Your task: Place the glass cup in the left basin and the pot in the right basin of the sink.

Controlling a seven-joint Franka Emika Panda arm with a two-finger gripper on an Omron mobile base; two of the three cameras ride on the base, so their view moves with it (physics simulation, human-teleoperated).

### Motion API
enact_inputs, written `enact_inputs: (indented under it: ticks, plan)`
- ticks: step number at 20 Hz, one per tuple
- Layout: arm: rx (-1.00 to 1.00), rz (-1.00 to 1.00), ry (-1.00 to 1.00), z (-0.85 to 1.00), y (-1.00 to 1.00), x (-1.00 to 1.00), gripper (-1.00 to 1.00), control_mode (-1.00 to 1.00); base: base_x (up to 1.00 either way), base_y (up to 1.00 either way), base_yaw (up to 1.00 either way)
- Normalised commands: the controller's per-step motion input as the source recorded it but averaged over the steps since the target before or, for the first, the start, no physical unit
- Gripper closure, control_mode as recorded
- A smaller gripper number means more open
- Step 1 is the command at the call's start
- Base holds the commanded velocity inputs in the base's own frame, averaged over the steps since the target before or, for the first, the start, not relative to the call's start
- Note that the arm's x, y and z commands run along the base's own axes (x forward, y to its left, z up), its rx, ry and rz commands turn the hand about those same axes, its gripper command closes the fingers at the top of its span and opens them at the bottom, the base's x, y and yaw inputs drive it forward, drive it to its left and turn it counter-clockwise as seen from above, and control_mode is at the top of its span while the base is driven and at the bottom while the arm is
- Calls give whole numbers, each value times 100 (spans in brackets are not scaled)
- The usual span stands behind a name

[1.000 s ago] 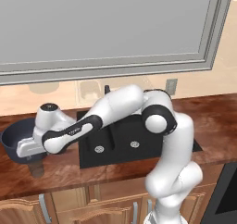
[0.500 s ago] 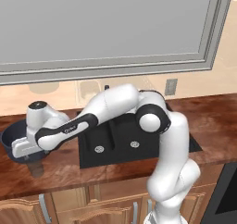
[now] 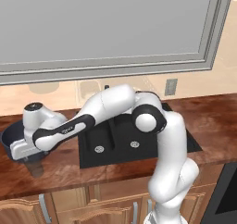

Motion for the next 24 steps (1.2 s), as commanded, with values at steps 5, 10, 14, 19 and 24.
enact_inputs:
  ticks: [5, 10, 14, 19, 24]
  plan:
    - [-3, 0, 0, -25, -6, -3, -100, -100, 0, 0, 0]
    - [-4, 0, 0, -22, -12, 0, 100, -100, 0, 0, 0]
    - [-4, 0, 0, -11, -11, 0, 100, -100, 0, 0, 0]
    - [-1, 0, 0, -4, -14, 0, 100, -100, 0, 0, 0]
    - [0, 0, 0, -6, -15, 0, 100, -100, 0, 0, 0]
